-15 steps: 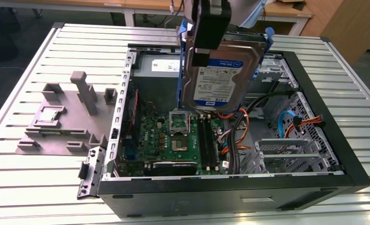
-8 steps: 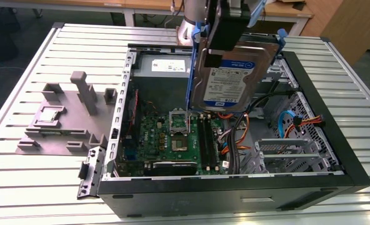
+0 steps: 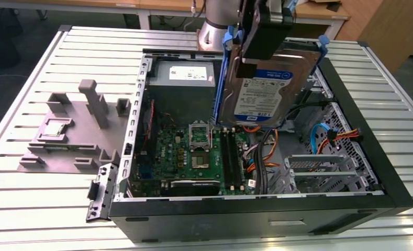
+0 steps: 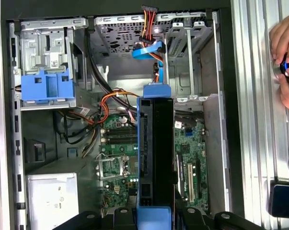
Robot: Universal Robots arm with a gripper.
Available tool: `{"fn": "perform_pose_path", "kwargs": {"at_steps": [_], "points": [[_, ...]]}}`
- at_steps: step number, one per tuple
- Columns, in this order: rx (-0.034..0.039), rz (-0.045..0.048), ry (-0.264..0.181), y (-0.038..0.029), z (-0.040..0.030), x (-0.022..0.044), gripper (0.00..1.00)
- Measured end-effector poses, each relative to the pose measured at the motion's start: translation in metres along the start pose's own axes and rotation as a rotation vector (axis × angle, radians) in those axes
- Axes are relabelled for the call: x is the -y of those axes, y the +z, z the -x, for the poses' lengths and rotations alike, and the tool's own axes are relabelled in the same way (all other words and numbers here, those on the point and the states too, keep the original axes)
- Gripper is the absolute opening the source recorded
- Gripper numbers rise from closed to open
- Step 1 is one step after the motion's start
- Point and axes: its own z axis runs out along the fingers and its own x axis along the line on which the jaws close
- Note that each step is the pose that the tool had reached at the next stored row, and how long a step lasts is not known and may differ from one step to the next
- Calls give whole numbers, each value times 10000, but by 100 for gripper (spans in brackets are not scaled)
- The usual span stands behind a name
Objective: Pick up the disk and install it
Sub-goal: 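Insert the disk into the insertion slot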
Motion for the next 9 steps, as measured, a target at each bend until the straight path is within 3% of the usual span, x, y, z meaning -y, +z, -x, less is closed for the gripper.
{"fn": "perform_pose_path", "kwargs": {"at_steps": [5,9], "points": [[5,1,-29,19,70,-7,37],[14,6,-67,38,83,-15,37]]}}
